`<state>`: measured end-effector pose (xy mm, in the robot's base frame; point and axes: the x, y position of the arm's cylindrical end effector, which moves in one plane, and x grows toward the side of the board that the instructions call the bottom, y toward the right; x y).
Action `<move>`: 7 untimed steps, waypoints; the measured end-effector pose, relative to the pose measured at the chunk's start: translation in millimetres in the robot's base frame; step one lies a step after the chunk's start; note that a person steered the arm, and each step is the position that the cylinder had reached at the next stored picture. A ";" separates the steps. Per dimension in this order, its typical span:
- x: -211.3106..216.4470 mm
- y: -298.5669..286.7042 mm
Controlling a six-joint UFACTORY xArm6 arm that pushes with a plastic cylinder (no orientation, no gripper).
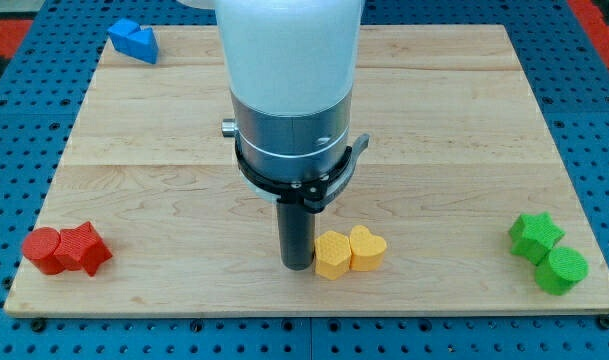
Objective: Move your arm towards center right
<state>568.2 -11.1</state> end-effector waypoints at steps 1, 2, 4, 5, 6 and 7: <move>0.0 0.0; -3.2 0.0; -52.7 -3.7; -53.2 -3.7; -84.6 -2.9; -121.1 16.0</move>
<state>447.1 4.9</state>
